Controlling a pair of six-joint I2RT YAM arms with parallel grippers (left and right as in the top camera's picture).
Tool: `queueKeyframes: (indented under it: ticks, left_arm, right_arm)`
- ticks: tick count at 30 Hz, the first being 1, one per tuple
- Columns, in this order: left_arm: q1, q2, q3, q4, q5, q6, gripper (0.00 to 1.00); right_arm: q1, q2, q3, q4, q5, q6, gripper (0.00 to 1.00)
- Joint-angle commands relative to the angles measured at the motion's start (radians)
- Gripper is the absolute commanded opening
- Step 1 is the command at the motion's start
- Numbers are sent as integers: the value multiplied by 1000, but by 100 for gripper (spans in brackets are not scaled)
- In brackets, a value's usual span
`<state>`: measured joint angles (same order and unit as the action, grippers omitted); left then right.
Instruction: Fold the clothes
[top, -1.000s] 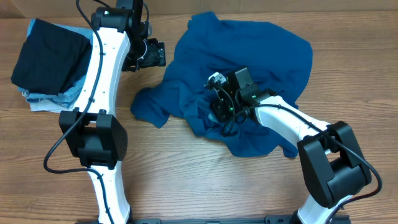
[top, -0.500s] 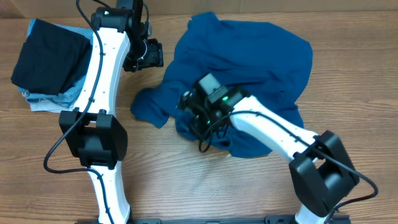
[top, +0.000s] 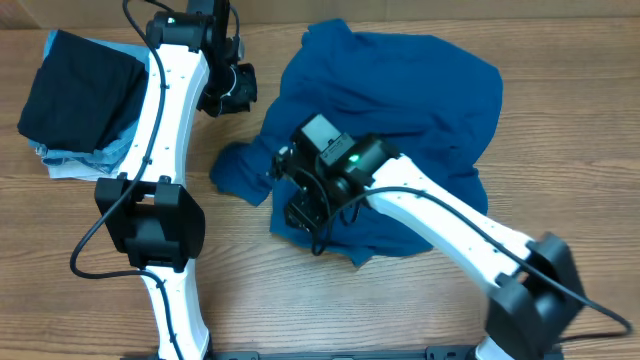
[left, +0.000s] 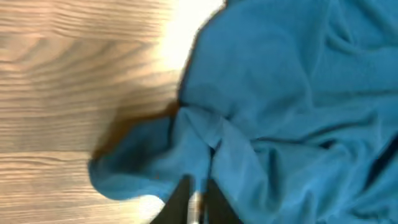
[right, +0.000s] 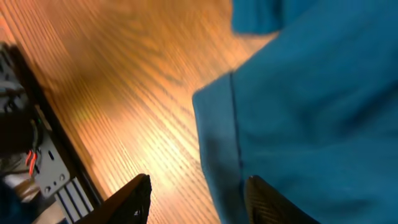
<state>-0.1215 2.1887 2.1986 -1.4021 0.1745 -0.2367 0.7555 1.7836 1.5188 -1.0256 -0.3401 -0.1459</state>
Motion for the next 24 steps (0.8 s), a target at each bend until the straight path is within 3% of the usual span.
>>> queueKeyframes:
  ticks: [1,3,9,13,17,18,21,22,24]
  left_arm:
    - [-19,-2,-4,-33,143,-11,4]
    - [-55,-3,-4,-71,152,-11,4]
    - [-198,-3,-6,-150,124,-64,4]
    - [-286,-2,-39,-134,34,-174,4]
    - [-361,-2,-129,-105,77,-191,4]
    - [-384,-2,-174,-61,128,-186,4]
    - [-436,-2,-254,69,234,-156,4]
    - [-462,-2,-273,114,225,-158,4]
    - [-504,-2,-280,119,128,-216,4]
  right_arm:
    - [-66,-116,37,-5,126,102,53]
    - [-148,-156,37,-18,131,138,61]
    - [-477,-148,37,-78,130,146,63]
    - [-568,-129,37,34,117,85,56]
    - [-602,-80,37,116,138,47,62]
    - [-603,-72,37,135,147,39,45]
    - [-613,-71,37,217,232,116,17]
    - [-628,-68,37,249,296,160,4]
    - [-669,-35,37,275,358,173,4]
